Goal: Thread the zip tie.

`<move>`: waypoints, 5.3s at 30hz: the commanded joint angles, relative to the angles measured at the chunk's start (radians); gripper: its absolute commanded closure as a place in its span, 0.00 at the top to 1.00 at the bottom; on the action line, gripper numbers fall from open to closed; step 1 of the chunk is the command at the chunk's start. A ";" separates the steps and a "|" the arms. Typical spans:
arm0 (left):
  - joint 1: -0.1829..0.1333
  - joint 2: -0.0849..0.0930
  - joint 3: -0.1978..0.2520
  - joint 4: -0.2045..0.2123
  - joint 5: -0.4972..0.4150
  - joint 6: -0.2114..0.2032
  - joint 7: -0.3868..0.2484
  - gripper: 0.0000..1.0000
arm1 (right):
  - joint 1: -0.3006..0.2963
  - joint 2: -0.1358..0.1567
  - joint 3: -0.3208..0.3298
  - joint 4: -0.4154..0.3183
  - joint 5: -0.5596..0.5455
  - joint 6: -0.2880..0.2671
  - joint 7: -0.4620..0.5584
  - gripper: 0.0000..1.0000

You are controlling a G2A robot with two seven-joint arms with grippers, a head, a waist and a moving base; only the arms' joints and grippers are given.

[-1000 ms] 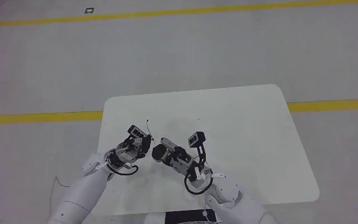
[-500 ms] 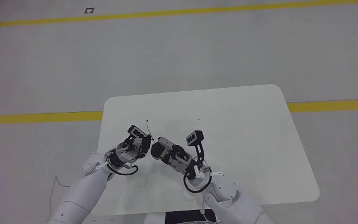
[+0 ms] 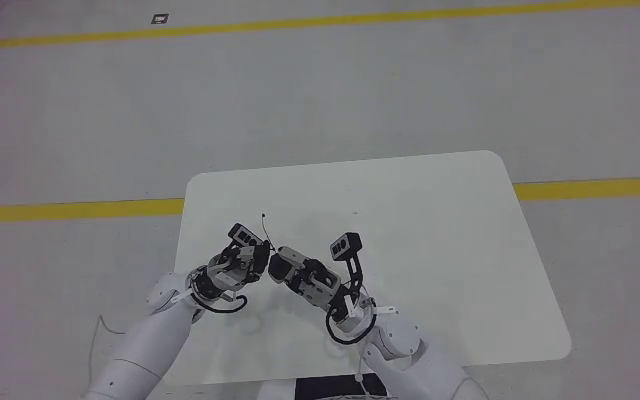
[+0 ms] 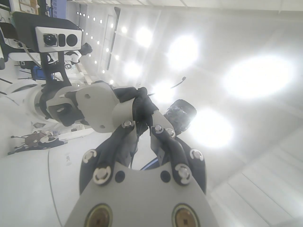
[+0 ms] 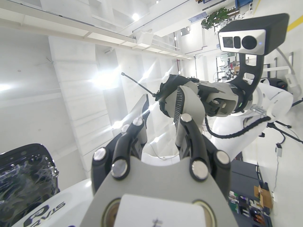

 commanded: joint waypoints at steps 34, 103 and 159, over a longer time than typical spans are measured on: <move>0.000 0.000 0.000 0.000 0.000 0.000 0.000 0.00 | -0.015 -0.045 0.029 0.015 -0.041 0.000 0.014 0.00; 0.000 0.000 0.000 0.000 0.000 0.000 0.000 0.00 | -0.104 -0.074 0.183 0.007 -0.169 0.000 -0.032 0.00; 0.000 0.000 0.000 0.000 0.000 0.000 0.000 0.00 | -0.124 -0.092 0.286 0.050 -0.185 0.000 -0.050 0.00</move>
